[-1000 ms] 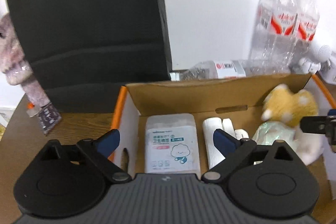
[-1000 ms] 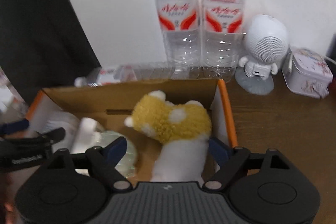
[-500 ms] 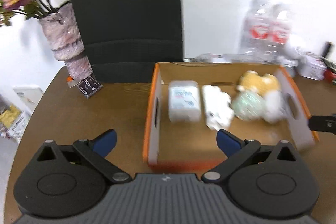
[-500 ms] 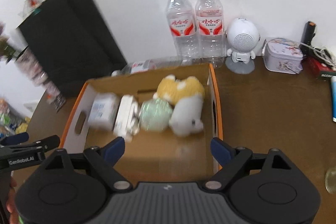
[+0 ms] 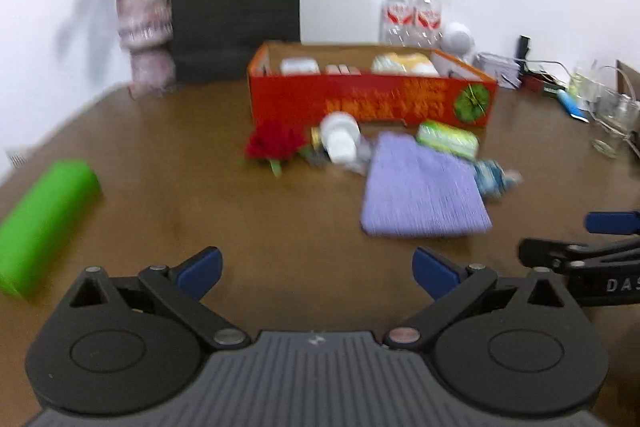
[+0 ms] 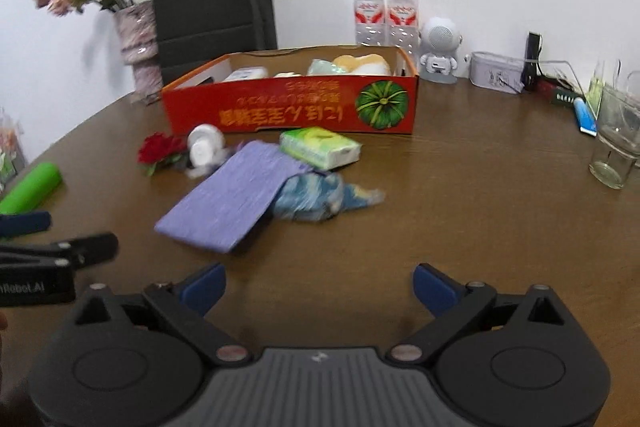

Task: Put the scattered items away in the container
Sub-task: 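Move both tools back toward the purple cloth and blue pouch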

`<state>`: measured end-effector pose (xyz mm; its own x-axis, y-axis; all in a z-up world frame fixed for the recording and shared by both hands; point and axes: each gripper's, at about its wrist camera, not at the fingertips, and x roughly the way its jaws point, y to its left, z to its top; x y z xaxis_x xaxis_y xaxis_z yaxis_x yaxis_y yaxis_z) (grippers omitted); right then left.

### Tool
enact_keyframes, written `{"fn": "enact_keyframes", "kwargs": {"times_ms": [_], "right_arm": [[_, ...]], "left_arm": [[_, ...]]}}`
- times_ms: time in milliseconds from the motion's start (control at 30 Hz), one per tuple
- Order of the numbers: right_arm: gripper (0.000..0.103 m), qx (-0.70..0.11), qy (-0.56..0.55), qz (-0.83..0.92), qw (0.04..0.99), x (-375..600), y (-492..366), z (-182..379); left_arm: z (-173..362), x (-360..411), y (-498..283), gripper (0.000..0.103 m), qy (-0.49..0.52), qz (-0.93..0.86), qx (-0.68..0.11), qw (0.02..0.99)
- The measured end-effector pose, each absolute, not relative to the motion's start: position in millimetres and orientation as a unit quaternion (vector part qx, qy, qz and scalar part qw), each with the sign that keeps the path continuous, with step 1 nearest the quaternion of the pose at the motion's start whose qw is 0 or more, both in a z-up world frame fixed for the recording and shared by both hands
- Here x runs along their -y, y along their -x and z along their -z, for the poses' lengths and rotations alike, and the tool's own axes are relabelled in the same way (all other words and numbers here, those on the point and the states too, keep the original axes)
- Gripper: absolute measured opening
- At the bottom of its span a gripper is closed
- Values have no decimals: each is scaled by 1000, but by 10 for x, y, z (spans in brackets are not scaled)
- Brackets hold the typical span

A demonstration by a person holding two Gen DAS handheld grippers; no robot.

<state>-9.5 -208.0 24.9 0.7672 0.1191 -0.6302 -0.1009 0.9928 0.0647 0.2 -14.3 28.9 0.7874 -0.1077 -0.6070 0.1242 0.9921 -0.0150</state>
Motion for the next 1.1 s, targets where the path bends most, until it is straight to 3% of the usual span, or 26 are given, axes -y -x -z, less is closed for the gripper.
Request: {"fn": "enact_keyframes", "kwargs": {"times_ms": [167, 1100], "right_arm": [[102, -356, -6, -64, 932, 1975, 75, -137], [103, -345, 12, -54, 937, 1912, 79, -73]], "left_arm": [[-134, 151, 11, 103, -19, 54, -349, 935], [-93, 197, 55, 103, -23, 48, -345, 937]]}}
